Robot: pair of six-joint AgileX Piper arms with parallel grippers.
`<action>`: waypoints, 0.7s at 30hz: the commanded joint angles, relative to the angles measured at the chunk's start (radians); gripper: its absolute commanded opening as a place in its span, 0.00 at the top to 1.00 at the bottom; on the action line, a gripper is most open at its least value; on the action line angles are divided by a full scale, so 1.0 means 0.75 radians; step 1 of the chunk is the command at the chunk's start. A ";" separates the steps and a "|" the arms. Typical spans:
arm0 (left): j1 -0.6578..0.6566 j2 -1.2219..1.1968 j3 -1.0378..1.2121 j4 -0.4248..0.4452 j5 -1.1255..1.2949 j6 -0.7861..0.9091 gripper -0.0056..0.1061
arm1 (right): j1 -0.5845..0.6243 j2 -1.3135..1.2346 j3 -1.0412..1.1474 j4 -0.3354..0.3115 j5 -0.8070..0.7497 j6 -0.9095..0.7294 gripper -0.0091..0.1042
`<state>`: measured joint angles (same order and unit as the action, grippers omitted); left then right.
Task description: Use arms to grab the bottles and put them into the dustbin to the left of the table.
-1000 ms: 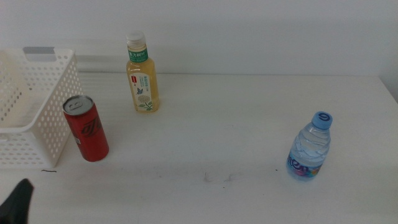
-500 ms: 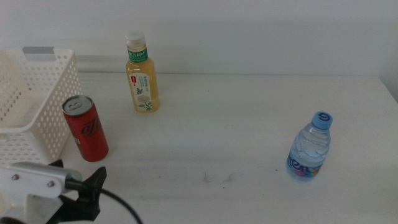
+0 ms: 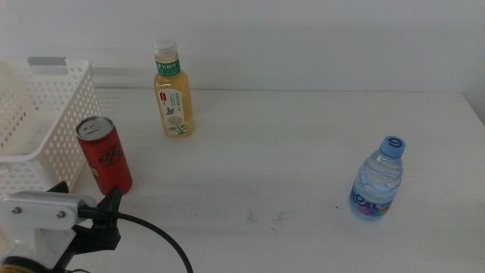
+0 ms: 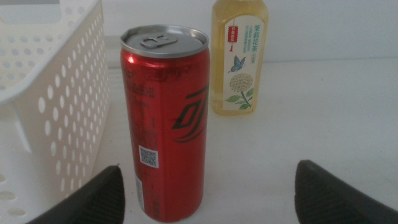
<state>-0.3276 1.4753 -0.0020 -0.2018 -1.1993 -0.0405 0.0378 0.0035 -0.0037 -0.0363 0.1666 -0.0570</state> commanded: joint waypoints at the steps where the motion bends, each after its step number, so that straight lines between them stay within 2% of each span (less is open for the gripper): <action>1: -0.003 0.005 0.003 -0.021 -0.029 -0.011 0.11 | -0.011 -0.005 0.005 -0.002 -0.011 -0.004 0.20; 7: -0.003 0.005 0.003 -0.089 0.031 0.022 0.11 | -0.011 -0.005 0.005 -0.002 -0.011 -0.004 0.20; 13: -0.003 0.005 -0.131 -0.157 0.296 0.151 0.11 | -0.011 -0.005 0.005 -0.002 -0.011 -0.004 0.20; 18: -0.001 0.012 -0.177 -0.232 0.298 0.227 0.11 | -0.011 -0.005 0.005 -0.002 -0.011 -0.004 0.20; 21: 0.013 0.055 -0.197 -0.216 0.282 0.222 0.11 | -0.011 -0.005 0.005 -0.002 -0.011 -0.004 0.20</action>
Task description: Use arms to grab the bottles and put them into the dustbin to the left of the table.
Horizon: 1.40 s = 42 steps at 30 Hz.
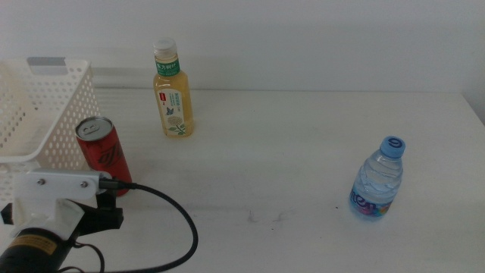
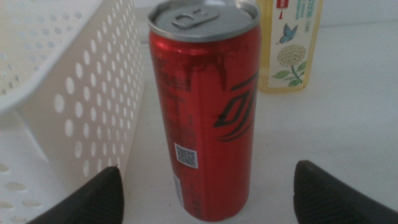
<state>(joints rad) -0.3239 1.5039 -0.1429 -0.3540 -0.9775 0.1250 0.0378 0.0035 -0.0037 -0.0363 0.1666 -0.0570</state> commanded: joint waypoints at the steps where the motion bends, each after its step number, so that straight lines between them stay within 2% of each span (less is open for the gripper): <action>1: 0.008 0.040 -0.019 -0.013 -0.029 -0.001 0.11 | -0.011 -0.005 0.005 -0.002 -0.011 -0.004 0.20; 13: 0.008 0.328 -0.152 0.020 -0.202 -0.059 0.11 | -0.011 -0.005 0.005 -0.002 -0.011 -0.004 0.20; 31: 0.010 0.562 -0.359 -0.144 -0.208 0.007 0.11 | -0.011 -0.005 0.005 -0.002 -0.011 -0.004 0.20; 42: 0.021 0.663 -0.463 -0.147 -0.218 0.007 0.11 | -0.011 -0.005 0.005 -0.002 -0.011 -0.004 0.20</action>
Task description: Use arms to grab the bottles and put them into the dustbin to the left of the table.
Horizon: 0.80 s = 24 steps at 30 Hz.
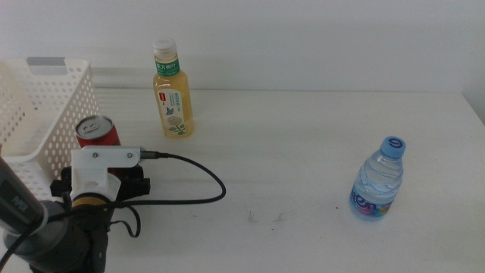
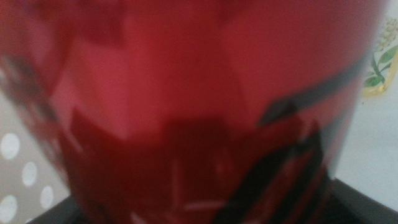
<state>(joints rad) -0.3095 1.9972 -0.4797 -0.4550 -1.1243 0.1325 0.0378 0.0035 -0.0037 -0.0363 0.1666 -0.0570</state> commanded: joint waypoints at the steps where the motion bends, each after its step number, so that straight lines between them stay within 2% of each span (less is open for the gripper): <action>1: 0.001 0.005 -0.020 -0.013 -0.023 -0.003 0.11 | -0.011 -0.005 0.005 -0.002 -0.011 -0.004 0.20; 4: 0.001 0.005 -0.029 -0.010 -0.028 -0.003 0.14 | -0.011 -0.005 0.005 -0.002 -0.011 -0.004 0.20; 6: 0.001 0.005 -0.029 -0.001 -0.040 -0.001 0.22 | -0.011 -0.005 0.005 -0.002 -0.011 -0.004 0.20; 10: 0.001 0.005 -0.029 0.002 -0.047 -0.001 0.52 | -0.011 -0.005 0.005 -0.002 -0.011 -0.004 0.20; 11: -0.001 -0.004 -0.027 0.002 -0.047 0.006 0.69 | -0.011 -0.005 0.005 -0.002 -0.011 -0.004 0.20; 15: -0.037 -0.100 0.001 -0.006 -0.010 0.148 0.95 | -0.011 -0.005 0.005 -0.002 -0.011 -0.004 0.20; 17: -0.080 -0.196 0.010 -0.103 0.087 0.226 0.97 | -0.011 -0.005 0.005 -0.002 -0.011 -0.004 0.20; 24: -0.199 -0.619 0.010 -0.576 0.665 0.580 0.97 | -0.011 -0.005 0.005 -0.002 -0.011 -0.004 0.20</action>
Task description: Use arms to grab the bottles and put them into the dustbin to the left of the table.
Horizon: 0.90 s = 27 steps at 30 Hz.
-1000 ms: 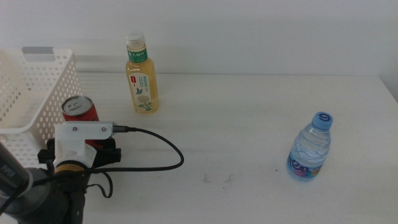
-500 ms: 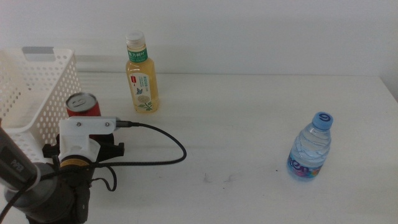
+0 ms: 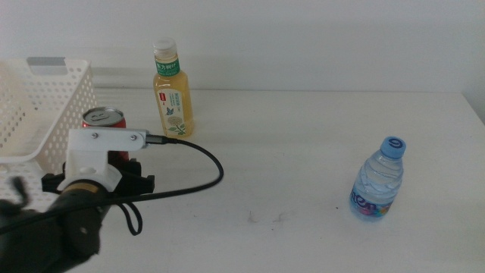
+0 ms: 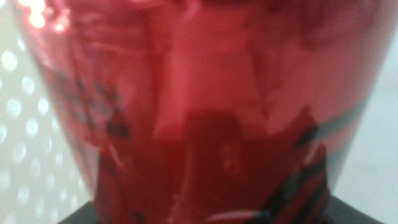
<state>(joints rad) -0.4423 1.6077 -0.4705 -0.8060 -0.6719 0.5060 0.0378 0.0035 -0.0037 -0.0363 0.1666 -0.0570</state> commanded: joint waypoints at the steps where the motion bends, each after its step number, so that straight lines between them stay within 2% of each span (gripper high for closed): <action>1: -0.024 -0.168 -0.005 -0.177 0.151 0.170 0.97 | -0.011 -0.005 0.005 -0.002 -0.011 -0.004 0.20; 3: -0.024 -0.285 -0.014 -0.336 0.294 0.377 0.97 | -0.011 -0.005 0.005 -0.002 -0.011 -0.004 0.20; 8: -0.021 -0.499 -0.063 -0.957 0.409 1.044 0.97 | -0.011 -0.005 0.005 -0.002 -0.011 -0.004 0.20; 10: -0.021 -0.529 -0.075 -1.088 0.388 1.202 0.97 | -0.011 -0.005 0.005 -0.002 -0.011 -0.004 0.20; 13: -0.021 -0.543 -0.081 -1.146 0.367 1.239 0.97 | -0.011 -0.005 0.005 -0.002 -0.011 -0.004 0.20; 25: -0.021 -0.543 -0.081 -1.149 0.407 1.239 0.97 | -0.011 -0.005 0.005 -0.002 -0.011 -0.004 0.20; 27: -0.021 -0.543 -0.081 -1.063 0.449 1.196 0.97 | -0.011 -0.005 0.005 -0.002 -0.011 -0.004 0.20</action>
<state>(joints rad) -0.4560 1.2156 -0.5181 -1.6512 -0.3525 1.4221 0.0378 0.0035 -0.0037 -0.0363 0.1666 -0.0570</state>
